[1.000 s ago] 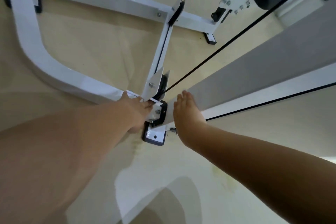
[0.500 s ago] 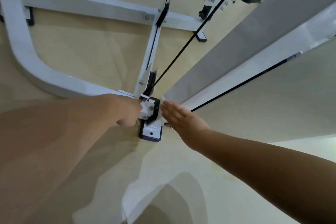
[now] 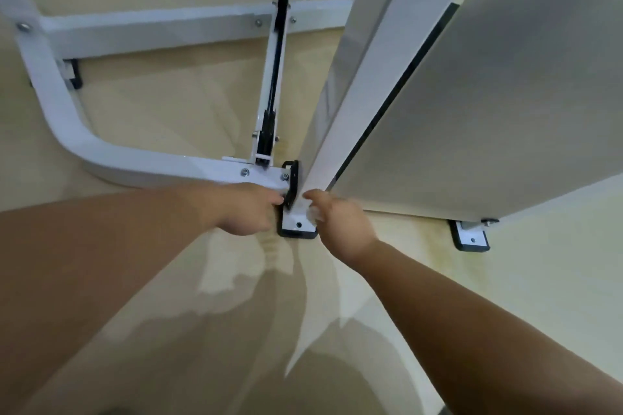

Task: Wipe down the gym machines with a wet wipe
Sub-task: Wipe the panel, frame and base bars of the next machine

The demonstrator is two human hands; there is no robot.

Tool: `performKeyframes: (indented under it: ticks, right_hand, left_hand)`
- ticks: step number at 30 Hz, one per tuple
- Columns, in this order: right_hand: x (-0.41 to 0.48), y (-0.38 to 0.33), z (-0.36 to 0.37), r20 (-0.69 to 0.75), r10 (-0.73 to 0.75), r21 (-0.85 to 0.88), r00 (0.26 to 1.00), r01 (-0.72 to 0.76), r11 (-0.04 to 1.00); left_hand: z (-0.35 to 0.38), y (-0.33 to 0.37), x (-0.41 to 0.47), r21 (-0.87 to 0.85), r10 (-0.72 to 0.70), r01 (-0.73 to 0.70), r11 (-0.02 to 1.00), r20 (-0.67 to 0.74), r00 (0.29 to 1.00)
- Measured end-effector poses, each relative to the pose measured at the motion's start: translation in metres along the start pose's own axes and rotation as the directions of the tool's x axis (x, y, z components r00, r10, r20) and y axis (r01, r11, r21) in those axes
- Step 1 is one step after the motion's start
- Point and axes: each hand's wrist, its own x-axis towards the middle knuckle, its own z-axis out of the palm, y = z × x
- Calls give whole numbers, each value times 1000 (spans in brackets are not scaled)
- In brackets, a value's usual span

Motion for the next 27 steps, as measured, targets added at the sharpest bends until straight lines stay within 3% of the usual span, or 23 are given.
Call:
performKeyframes:
  ticks: [1, 2, 5, 6, 8, 10, 13, 15, 19, 23, 25, 27]
  right_hand:
    - [-4, -2, 6, -32, 189, 218, 981, -178, 960]
    - [-6, -6, 12, -37, 362, 429, 931, -312, 848]
    - [-1, -16, 26, 104, 669, 838, 736, -428, 340]
    - [1, -19, 29, 172, 687, 893, 706, -406, 193]
    - [4, -25, 34, 243, 658, 941, 713, -339, 19]
    - [0, -31, 32, 274, 586, 957, 763, -274, -90]
    - [-14, -29, 29, 285, 487, 952, 826, -183, -246]
    - [-21, -25, 30, 282, 485, 947, 828, -160, -277]
    - [-25, -20, 43, 224, 550, 974, 805, -177, -139]
    - [-25, -13, 48, 285, 569, 955, 771, -180, -235]
    - [-24, -9, 47, 323, 540, 946, 777, -243, -215]
    - [-20, -7, 50, 367, 541, 930, 756, -314, -193]
  left_hand:
    - [2, -1, -1, -34, -28, 29, 999, 9, 1000]
    - [4, -2, -1, -94, -52, 52, 994, 0, 999]
    - [19, 3, 7, -432, -107, 61, 900, -83, 991]
    - [26, 7, 10, -561, -135, 65, 825, -85, 987]
    - [40, 17, 17, -763, -162, 57, 644, -63, 985]
    - [53, 23, 27, -858, -176, 19, 514, -84, 981]
    - [61, 30, 32, -906, -242, -23, 423, -138, 960]
    - [64, 32, 35, -908, -295, -14, 418, -150, 944]
    - [68, 36, 44, -914, -324, 23, 405, -120, 938]
    - [71, 45, 51, -920, -295, 47, 388, -76, 952]
    - [69, 48, 52, -931, -278, 85, 355, -19, 960]
    - [64, 47, 53, -906, -299, 155, 393, 33, 954]
